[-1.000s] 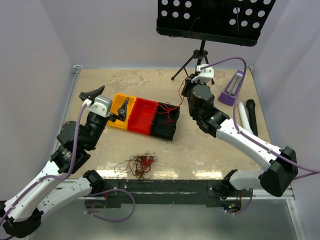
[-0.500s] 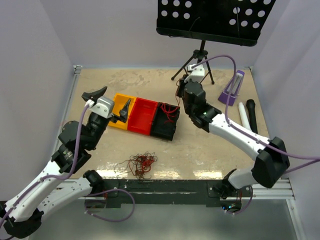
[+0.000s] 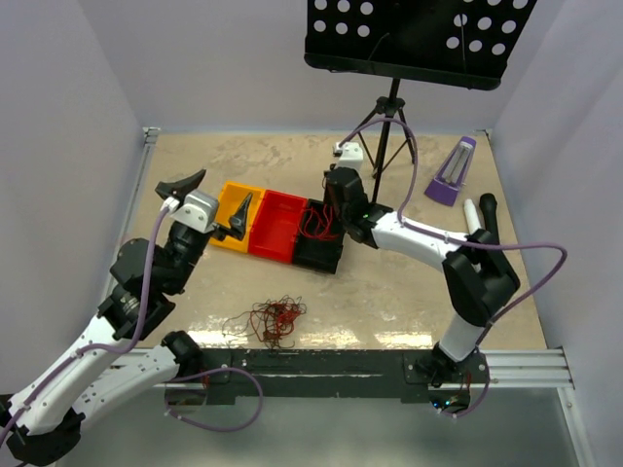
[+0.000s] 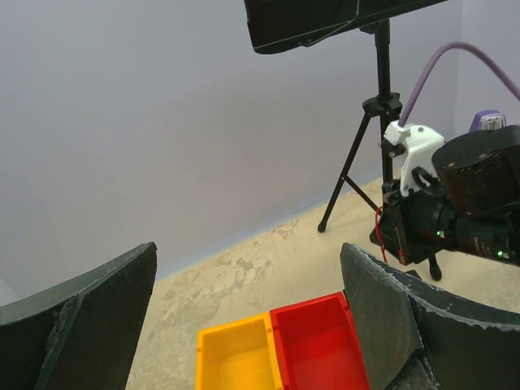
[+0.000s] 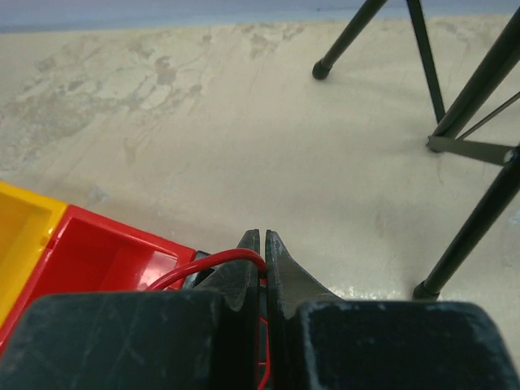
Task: Untangle the cables
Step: Place the cable in the bin.
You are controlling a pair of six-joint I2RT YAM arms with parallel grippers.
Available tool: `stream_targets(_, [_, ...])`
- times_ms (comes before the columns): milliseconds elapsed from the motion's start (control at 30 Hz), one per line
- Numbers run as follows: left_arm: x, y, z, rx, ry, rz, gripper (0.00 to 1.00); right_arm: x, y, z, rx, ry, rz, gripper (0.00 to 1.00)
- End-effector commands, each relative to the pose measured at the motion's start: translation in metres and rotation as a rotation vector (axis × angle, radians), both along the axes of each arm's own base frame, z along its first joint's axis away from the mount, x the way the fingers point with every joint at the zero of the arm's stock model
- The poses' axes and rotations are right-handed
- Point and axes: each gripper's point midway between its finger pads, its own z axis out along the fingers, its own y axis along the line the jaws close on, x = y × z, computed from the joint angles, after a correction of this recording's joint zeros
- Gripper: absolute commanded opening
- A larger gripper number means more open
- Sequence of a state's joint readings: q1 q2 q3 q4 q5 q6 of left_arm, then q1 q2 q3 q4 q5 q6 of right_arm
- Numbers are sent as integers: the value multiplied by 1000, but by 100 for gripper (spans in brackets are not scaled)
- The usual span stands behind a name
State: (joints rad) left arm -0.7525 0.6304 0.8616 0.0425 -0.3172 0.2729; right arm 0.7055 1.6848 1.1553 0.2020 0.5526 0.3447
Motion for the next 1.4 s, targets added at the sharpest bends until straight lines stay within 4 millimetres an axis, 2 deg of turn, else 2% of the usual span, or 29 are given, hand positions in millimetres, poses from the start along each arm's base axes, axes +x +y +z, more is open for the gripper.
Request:
stream_targets(0, [0,1,0,-6,-11,-3,100,13,15,1,56,3,1,0])
stream_targets(167, [-1,2,2,-6,-16,-2,100,14,18,-33,17,70,-12,0])
stream_targets(333, [-1,1,0,-6,-17,-7,100,7,22,-59,-9,126,4,0])
stream_targets(467, [-2,0,-1,-5,-15,-19,100,4,25,-90,-31,190,13,0])
stream_targets(667, [-2,-4,-1,8,-5,-38,100,2,35,-111,-26,230,31,0])
stream_targets(833, [-1,-4,-4,19,-6,-31,100,-12,35,-128,-18,261,26,0])
stream_targets(933, [0,-6,-9,24,0,-39,100,-22,36,-120,-8,242,32,0])
stream_targets(1000, [0,-8,-11,23,2,-45,100,-27,38,-99,5,197,29,0])
stream_targets(1133, [0,-8,-14,21,1,-48,100,-35,43,-68,17,143,37,0])
stream_targets(1267, [0,-8,-15,24,5,-46,100,-38,44,-52,32,125,41,0])
stream_targets(1367, [-1,-7,-15,25,6,-43,100,-46,48,-48,35,128,48,0])
